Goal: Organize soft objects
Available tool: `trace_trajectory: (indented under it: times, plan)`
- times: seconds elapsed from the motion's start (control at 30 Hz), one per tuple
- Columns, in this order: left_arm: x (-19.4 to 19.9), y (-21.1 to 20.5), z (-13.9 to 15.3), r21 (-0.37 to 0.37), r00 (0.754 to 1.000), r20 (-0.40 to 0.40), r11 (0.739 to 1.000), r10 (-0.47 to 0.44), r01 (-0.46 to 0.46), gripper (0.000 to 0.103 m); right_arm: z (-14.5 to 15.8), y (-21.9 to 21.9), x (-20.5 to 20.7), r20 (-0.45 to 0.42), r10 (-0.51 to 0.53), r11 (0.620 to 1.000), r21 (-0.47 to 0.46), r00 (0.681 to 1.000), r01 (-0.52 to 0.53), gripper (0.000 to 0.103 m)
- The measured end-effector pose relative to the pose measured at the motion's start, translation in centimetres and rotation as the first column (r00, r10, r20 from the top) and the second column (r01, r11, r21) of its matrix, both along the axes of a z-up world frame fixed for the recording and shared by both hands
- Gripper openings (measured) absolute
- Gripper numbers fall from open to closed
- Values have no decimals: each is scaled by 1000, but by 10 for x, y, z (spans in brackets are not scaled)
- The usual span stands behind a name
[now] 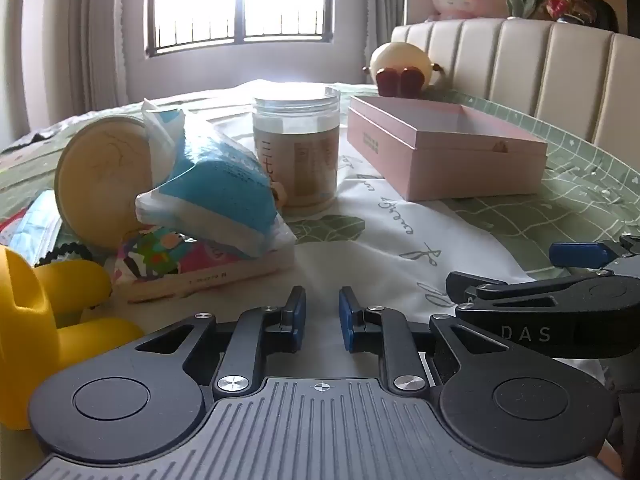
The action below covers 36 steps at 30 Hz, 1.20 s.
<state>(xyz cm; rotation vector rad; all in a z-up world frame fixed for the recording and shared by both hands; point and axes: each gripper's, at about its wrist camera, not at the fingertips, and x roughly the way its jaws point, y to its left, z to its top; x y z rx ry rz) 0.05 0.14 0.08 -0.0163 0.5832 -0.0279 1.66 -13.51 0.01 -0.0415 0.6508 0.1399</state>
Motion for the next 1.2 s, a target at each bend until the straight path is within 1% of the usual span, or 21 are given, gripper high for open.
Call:
trace_trajectory:
  times: [0.27, 0.3, 1.2]
  plan:
    - [9, 6, 1, 32, 1000, 0, 999, -5, 5, 21, 0, 0, 0, -6, -6, 1000, 2, 1000, 6, 103]
    - [1, 2, 0, 14, 1000, 15, 1000, -2, 1, 21, 4, -2, -3, 2, 1, 1000, 8, 1000, -1, 103]
    - [-2, 2, -1, 29, 1000, 23, 1000, 0, 0, 21, 1, 0, -2, 6, 2, 1000, 10, 1000, -2, 103]
